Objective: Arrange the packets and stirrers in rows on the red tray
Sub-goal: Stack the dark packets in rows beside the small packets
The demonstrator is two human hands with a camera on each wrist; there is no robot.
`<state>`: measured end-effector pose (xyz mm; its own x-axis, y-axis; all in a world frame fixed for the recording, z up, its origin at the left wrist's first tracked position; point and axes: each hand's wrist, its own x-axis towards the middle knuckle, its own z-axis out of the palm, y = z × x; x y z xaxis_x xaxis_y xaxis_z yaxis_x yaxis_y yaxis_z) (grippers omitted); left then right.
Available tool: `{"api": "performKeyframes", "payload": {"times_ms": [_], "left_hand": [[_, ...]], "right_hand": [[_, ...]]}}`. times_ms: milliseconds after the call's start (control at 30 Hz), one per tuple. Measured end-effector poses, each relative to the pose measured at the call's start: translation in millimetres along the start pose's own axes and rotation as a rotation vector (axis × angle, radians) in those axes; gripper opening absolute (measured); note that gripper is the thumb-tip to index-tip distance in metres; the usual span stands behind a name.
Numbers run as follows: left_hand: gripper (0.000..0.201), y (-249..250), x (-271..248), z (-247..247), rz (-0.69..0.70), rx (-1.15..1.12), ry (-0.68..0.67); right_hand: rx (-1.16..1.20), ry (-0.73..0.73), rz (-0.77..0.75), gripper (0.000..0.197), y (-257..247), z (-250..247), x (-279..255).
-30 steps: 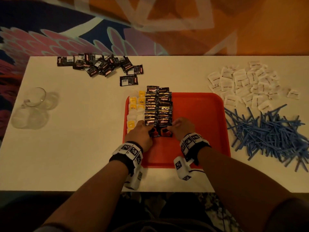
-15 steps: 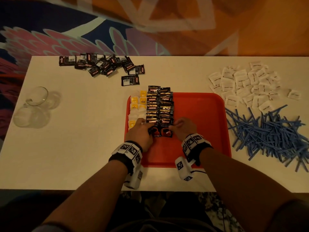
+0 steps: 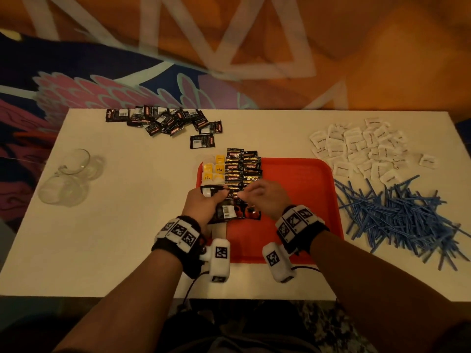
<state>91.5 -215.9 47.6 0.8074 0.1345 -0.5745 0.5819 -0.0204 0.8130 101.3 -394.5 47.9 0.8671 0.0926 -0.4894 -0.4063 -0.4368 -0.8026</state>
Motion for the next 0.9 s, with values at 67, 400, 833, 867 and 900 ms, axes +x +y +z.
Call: {"api": "performKeyframes", "payload": {"times_ms": [67,400,833,867,900], "left_hand": [[0.017,7,-8,1,-0.002,-0.071,0.0],[0.031,30,-35,2,0.223,0.071,0.224],[0.003,55,-55,-3,0.097,-0.184,0.072],[0.004,55,-55,-4,0.084,-0.186,0.05],[0.005,55,-56,-5,0.073,-0.189,0.029]], "right_hand": [[0.068,-0.078,-0.006,0.024,-19,3,-10],[-0.069,0.21,-0.192,0.02,-53,13,-39],[0.03,0.189,-0.164,0.029,-57,6,-52],[0.074,0.132,-0.148,0.027,-57,6,-52],[0.104,0.086,-0.143,0.026,-56,6,-52]]}}
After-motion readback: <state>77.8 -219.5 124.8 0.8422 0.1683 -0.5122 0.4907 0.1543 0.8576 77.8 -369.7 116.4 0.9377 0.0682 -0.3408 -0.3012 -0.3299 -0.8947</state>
